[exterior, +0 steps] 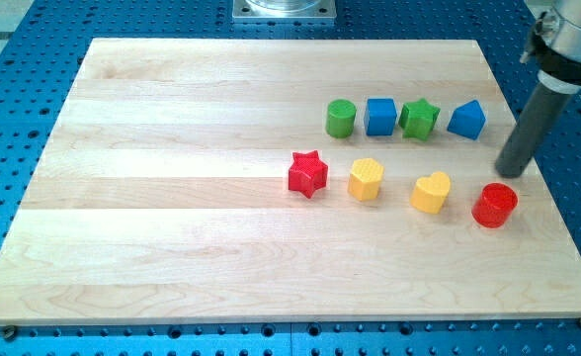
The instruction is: Move the red circle below red star
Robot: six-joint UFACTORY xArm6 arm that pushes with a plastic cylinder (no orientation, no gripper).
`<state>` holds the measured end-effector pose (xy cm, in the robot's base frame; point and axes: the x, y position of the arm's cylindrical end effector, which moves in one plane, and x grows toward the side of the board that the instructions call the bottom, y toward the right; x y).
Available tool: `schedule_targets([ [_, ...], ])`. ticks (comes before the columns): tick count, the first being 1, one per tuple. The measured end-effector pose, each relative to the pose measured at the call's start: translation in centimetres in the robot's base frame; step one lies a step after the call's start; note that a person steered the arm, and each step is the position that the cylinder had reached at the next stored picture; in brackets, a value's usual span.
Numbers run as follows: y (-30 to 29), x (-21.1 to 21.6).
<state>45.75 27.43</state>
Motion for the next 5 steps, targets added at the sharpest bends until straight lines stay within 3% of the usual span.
schedule_targets([
  [2,1.3,3.8],
  [3,-2.2,5.6],
  [5,-15.6,7.5],
])
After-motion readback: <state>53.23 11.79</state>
